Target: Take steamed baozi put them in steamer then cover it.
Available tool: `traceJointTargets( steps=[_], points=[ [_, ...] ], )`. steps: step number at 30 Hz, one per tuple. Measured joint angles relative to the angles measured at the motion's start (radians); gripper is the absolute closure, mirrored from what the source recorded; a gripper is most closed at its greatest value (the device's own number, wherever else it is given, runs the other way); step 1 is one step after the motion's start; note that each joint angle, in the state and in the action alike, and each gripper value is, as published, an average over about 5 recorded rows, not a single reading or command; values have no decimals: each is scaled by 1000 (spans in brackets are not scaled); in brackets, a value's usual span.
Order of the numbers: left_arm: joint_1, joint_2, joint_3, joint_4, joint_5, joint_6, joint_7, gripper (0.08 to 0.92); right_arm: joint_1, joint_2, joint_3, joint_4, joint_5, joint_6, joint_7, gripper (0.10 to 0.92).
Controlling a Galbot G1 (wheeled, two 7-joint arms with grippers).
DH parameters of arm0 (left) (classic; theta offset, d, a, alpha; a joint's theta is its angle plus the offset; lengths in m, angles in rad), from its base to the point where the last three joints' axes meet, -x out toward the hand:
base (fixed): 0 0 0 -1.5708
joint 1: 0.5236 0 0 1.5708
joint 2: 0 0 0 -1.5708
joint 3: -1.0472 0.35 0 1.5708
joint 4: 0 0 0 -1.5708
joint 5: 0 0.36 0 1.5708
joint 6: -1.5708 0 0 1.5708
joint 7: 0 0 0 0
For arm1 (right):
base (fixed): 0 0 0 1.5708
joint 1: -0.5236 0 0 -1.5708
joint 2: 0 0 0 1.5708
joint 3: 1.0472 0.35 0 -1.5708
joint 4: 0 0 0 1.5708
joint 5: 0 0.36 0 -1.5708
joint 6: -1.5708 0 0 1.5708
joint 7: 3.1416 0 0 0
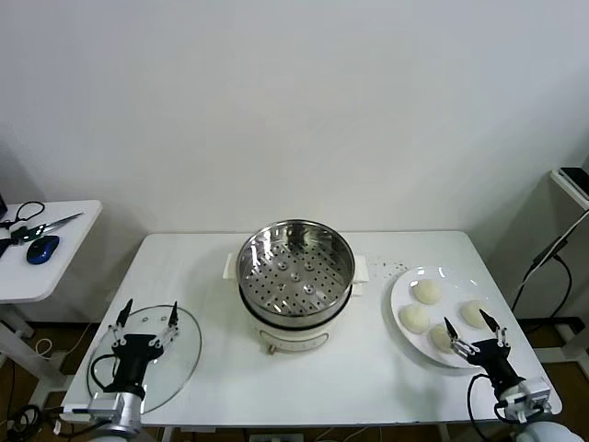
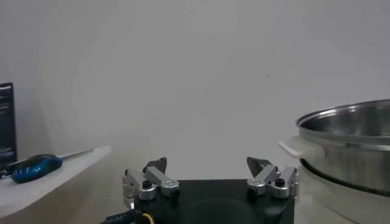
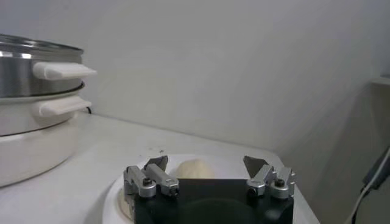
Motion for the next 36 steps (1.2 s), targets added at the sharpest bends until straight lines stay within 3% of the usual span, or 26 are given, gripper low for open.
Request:
traceJointTargets(
  steps=[9, 18, 27, 36],
  points=[
    [3, 13, 19, -6, 2, 3, -29, 177, 183, -232, -117, -97, -114, -80, -218, 203],
    [7, 29, 21, -2, -1, -3, -44, 177, 653, -426, -513, -313, -258, -83, -522, 203],
    [2, 43, 13, 13, -6, -1, -50, 177, 1145, -446, -1028, -539, -333, -50, -717, 203],
    [-10, 47, 5, 31, -6, 5, -52, 177, 1376, -352, -1308, -723, -375, -34, -794, 203]
  ],
)
